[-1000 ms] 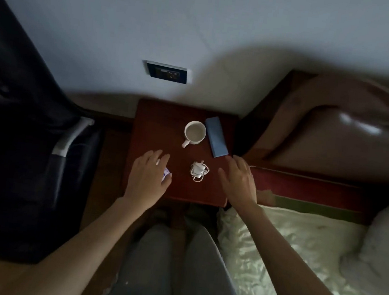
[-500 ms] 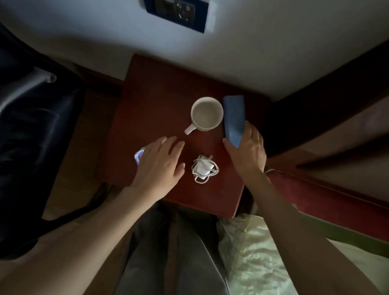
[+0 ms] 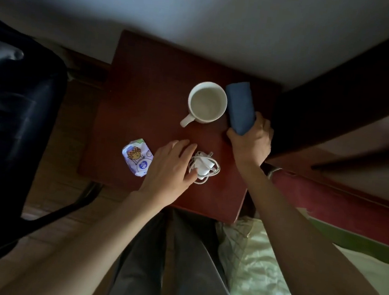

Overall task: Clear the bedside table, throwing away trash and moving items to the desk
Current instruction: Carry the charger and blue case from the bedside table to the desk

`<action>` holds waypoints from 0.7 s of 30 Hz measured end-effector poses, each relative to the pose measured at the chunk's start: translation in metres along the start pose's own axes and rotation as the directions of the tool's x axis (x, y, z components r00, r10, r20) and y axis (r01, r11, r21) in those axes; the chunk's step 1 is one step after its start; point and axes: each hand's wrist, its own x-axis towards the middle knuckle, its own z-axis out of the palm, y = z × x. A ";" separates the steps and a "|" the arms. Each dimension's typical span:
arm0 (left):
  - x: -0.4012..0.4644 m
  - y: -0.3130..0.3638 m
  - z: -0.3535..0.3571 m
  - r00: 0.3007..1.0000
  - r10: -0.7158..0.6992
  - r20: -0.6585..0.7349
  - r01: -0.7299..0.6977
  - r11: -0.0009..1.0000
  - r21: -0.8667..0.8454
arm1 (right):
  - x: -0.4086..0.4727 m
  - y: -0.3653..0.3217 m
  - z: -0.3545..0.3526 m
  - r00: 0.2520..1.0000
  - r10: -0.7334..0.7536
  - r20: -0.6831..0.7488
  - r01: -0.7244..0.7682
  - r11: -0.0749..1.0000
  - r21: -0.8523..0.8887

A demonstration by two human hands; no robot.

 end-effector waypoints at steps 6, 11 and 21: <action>0.005 0.011 0.007 1.000 0.028 0.011 -0.027 0.999 -0.045 | -0.026 0.009 -0.029 1.000 -0.020 0.008 0.018 0.989 0.146; 0.009 0.016 0.017 0.994 0.045 0.095 -0.037 0.996 -0.081 | -0.061 0.021 -0.051 1.000 -0.001 0.029 -0.005 0.978 0.209; 0.017 0.017 0.042 0.998 0.045 -0.034 -0.050 0.981 -0.187 | -0.090 0.045 -0.055 1.000 0.002 0.014 -0.006 0.966 0.258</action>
